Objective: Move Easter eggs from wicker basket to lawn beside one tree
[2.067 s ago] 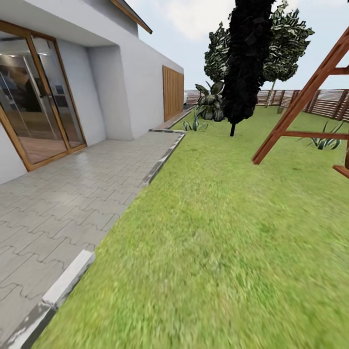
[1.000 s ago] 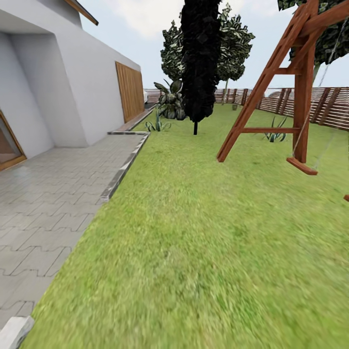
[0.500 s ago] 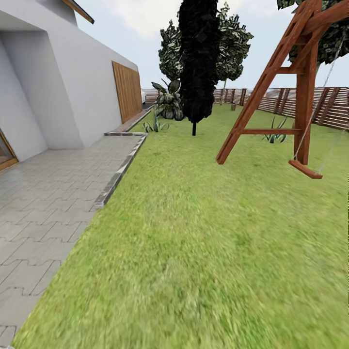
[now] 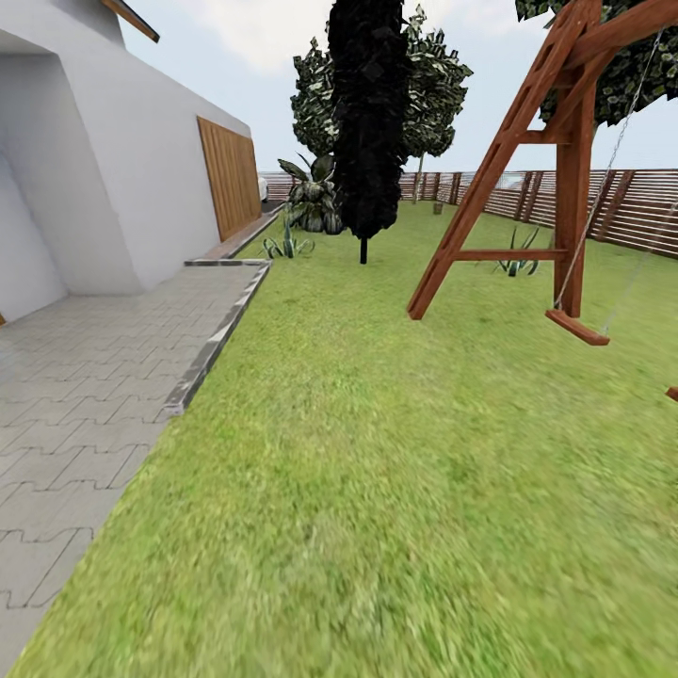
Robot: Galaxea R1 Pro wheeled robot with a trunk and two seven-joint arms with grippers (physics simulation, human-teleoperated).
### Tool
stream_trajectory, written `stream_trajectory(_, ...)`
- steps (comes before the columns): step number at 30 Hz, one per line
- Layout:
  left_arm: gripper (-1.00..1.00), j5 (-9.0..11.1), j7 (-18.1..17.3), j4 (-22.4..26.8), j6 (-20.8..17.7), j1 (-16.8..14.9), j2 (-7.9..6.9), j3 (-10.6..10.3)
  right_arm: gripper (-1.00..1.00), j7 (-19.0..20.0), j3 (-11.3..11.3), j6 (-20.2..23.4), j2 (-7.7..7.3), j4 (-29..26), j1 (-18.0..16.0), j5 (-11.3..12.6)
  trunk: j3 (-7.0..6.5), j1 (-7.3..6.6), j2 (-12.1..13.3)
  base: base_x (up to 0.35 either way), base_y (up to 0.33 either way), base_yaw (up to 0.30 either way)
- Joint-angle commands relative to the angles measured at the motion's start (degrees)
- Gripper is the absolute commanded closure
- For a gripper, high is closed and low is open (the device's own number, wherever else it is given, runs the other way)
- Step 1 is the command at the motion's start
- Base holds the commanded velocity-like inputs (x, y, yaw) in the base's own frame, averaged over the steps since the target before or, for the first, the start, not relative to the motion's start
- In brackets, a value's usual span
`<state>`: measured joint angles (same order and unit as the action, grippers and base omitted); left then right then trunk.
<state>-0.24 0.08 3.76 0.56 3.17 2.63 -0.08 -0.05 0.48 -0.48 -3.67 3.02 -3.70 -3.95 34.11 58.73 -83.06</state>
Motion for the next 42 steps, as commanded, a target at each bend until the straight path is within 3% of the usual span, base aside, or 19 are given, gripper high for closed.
stream_trajectory(1,-1.00,-0.02,0.01,0.11,0.06,0.05,0.01,0.00,-1.00,-0.08,0.04,-0.07,0.08,0.14,-0.08,-0.43,0.04,0.00,-0.02,0.000,0.000,0.000)
stream_trajectory(15,-1.00,-0.01,0.01,0.10,0.06,0.06,0.01,0.00,-1.00,-0.21,0.04,-0.22,0.07,0.14,-0.08,-0.52,0.04,0.00,-0.02,0.023,0.000,0.000)
stream_trajectory(30,-1.00,0.06,0.01,0.11,0.06,0.07,0.01,0.00,-1.00,-0.22,0.05,-0.22,0.07,0.14,-0.08,-0.44,0.04,0.00,-0.02,0.323,0.000,-0.136)
stream_trajectory(42,-1.00,0.06,0.01,0.11,0.06,0.06,0.01,0.00,-1.00,-0.30,0.05,-0.14,0.15,0.14,-0.08,-0.44,0.04,0.00,-0.02,0.336,0.000,-0.011)
